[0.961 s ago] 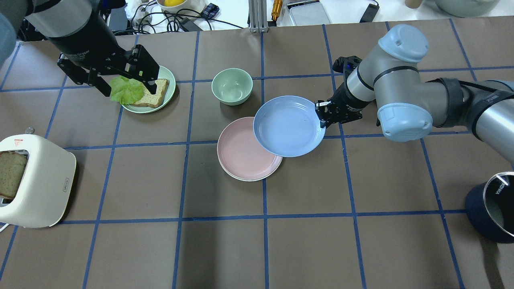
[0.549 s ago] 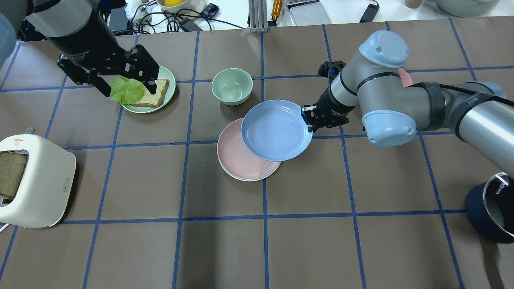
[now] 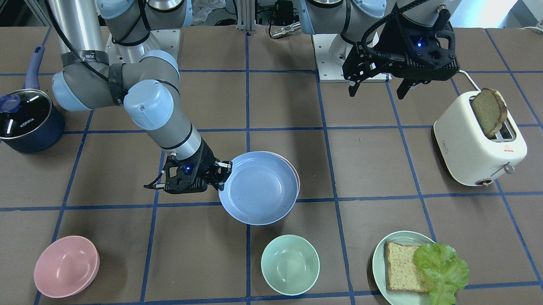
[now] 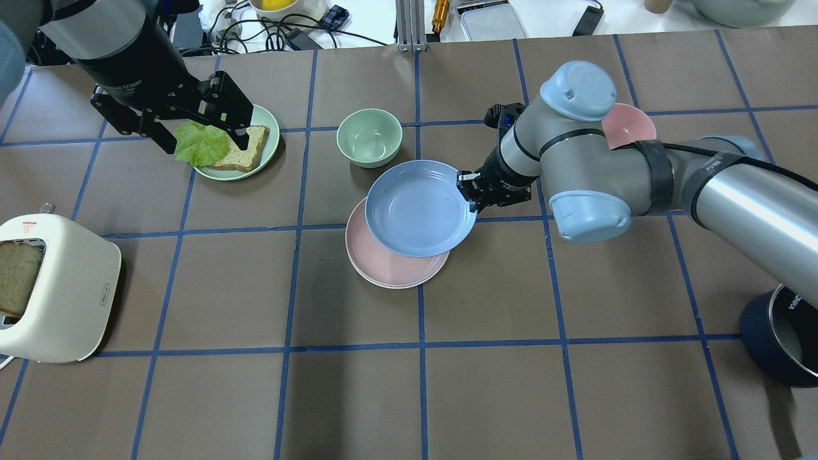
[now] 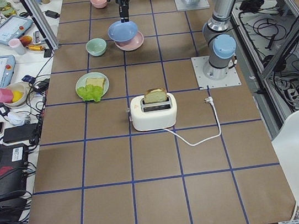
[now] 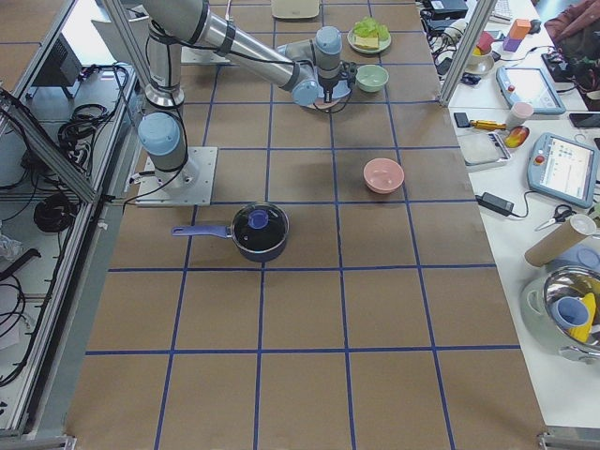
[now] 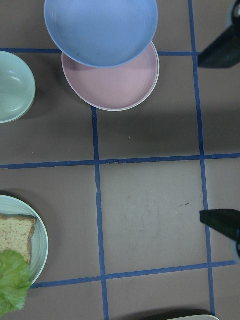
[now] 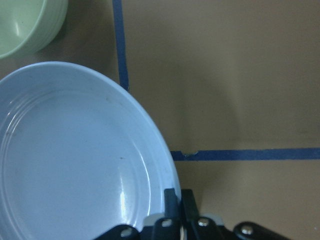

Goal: Stack three plates with pink and blue

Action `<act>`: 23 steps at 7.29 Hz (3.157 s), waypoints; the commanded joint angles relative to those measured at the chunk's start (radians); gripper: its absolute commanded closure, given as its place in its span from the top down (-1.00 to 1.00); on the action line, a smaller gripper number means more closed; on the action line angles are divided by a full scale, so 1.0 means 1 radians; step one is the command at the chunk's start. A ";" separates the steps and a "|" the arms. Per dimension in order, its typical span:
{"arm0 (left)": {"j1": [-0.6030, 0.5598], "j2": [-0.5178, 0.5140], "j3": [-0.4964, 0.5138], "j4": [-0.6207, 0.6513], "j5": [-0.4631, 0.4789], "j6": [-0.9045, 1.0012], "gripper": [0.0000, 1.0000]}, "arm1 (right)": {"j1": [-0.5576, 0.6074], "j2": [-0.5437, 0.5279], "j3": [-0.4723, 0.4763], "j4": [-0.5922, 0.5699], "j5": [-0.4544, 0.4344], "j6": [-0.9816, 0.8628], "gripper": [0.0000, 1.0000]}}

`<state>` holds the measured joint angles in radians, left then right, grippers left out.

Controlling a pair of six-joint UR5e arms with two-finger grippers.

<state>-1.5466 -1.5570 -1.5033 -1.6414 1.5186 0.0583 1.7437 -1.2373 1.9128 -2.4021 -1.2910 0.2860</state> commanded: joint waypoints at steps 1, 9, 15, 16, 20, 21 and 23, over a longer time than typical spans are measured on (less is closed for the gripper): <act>0.000 0.000 0.000 0.000 0.000 0.000 1.00 | 0.026 0.024 0.000 -0.050 -0.002 0.044 -1.00; 0.000 0.000 0.002 0.000 0.000 0.000 1.00 | 0.043 0.022 0.037 -0.052 -0.021 0.019 -0.96; 0.000 0.002 0.002 0.000 0.000 0.000 1.00 | 0.033 0.021 -0.020 -0.075 -0.014 0.025 0.75; 0.000 0.002 0.002 0.000 0.002 0.000 1.00 | 0.031 0.019 -0.056 -0.065 -0.019 0.024 0.75; 0.000 0.002 0.002 0.002 0.002 0.000 1.00 | -0.030 0.010 -0.257 0.146 -0.033 -0.121 0.74; 0.000 0.000 0.002 0.000 0.002 0.000 1.00 | -0.058 0.010 -0.323 0.220 -0.080 -0.236 0.74; 0.000 0.002 0.002 0.000 0.002 0.000 1.00 | -0.093 0.012 -0.403 0.248 -0.123 -0.391 0.74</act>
<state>-1.5463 -1.5565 -1.5018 -1.6412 1.5202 0.0583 1.6758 -1.2256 1.5585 -2.1769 -1.3925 -0.0125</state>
